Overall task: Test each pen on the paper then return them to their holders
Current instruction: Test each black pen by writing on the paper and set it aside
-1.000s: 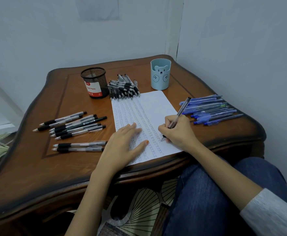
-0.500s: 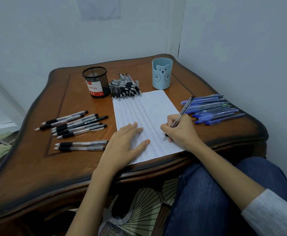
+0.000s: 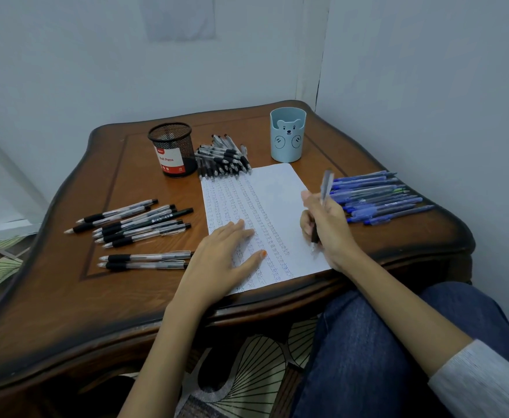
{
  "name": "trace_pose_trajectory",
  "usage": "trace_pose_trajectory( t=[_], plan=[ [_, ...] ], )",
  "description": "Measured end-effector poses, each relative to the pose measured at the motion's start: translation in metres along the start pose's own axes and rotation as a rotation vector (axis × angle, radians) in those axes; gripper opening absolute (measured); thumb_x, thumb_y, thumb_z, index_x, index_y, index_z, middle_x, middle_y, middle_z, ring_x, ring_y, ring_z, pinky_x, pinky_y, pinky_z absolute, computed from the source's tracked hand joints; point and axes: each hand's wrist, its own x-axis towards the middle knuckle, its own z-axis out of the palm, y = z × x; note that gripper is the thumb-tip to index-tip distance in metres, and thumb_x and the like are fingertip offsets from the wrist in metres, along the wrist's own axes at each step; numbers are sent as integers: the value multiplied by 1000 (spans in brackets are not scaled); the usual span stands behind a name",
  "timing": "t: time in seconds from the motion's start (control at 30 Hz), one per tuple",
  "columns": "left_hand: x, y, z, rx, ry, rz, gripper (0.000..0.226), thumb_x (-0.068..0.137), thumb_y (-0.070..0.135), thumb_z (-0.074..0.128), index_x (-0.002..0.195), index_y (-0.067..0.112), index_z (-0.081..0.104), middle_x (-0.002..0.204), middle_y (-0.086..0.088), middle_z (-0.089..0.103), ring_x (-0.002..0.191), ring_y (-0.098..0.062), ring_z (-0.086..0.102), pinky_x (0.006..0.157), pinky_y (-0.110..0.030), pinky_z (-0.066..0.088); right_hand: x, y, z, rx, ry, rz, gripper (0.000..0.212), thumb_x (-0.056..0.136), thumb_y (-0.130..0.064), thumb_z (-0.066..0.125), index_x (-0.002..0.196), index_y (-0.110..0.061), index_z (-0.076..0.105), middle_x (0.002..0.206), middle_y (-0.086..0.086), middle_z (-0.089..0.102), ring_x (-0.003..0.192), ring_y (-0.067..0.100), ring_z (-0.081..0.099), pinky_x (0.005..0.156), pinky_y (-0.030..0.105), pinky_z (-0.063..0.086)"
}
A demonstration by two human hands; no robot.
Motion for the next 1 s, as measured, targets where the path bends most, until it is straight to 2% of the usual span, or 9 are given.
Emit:
trace_pose_trajectory(
  t=[0.1, 0.2, 0.3, 0.4, 0.6, 0.7, 0.8, 0.9, 1.0],
  plan=[
    [0, 0, 0, -4, -10, -4, 64, 85, 65, 41, 138, 29, 48, 151, 9, 35, 139, -7, 27, 111, -26, 19, 0, 1, -3, 5, -4, -22, 31, 102, -43, 35, 101, -16, 51, 45, -3, 42, 37, 8, 35, 39, 19, 31],
    [0, 1, -1, -11, -9, -7, 65, 84, 64, 40, 137, 28, 49, 151, 8, 36, 139, -7, 28, 110, -25, 19, -1, 1, -5, -54, -36, -70, 28, 101, -35, 43, 107, -13, 59, 43, -2, 45, 37, 9, 37, 39, 20, 33],
    [0, 1, -1, -6, -7, -8, 57, 90, 60, 48, 137, 28, 48, 151, 8, 35, 139, -6, 27, 111, -25, 18, -3, -1, -3, -105, -54, -85, 34, 99, -40, 46, 114, -14, 61, 42, -1, 44, 38, 8, 37, 41, 19, 35],
    [0, 2, -1, -2, -2, -8, 55, 91, 56, 49, 138, 28, 47, 152, 8, 34, 140, -6, 26, 112, -27, 19, -4, -2, -2, -113, -70, -89, 37, 102, -41, 36, 111, -18, 62, 43, 1, 42, 37, 9, 36, 41, 20, 34],
    [1, 2, -1, 10, -4, -1, 55, 91, 56, 49, 138, 28, 48, 151, 8, 35, 139, -7, 27, 111, -27, 20, -6, -2, -2, -194, -66, -104, 18, 94, -36, 59, 102, -19, 58, 46, 3, 48, 40, 14, 39, 49, 28, 39],
    [2, 2, -2, 21, -11, 1, 54, 91, 56, 49, 137, 28, 48, 151, 8, 35, 139, -7, 28, 110, -27, 20, -5, -4, 1, -154, -80, -47, 16, 100, -24, 48, 109, -14, 57, 47, 2, 45, 41, 12, 37, 48, 27, 36],
    [5, 1, -6, 42, -13, 12, 51, 91, 54, 50, 135, 28, 50, 148, 9, 40, 134, -7, 33, 105, -23, 23, -1, -6, 4, -89, -128, -1, 28, 97, -6, 35, 113, -9, 57, 52, 5, 45, 42, 9, 37, 40, 22, 29],
    [15, -3, -12, 55, -20, 4, 46, 92, 49, 52, 130, 23, 54, 140, 9, 48, 127, -6, 39, 97, -18, 26, 9, -9, 6, -131, -187, 73, 33, 93, -4, 43, 115, -16, 63, 55, 1, 50, 46, 9, 39, 37, 18, 29],
    [32, -10, -21, 85, -37, -32, 45, 92, 47, 52, 128, 21, 54, 137, 6, 50, 124, -8, 42, 96, -20, 29, 24, -14, 13, -244, -252, 30, 17, 92, -14, 62, 106, -19, 70, 66, 1, 62, 52, 7, 46, 44, 16, 38]
  ],
)
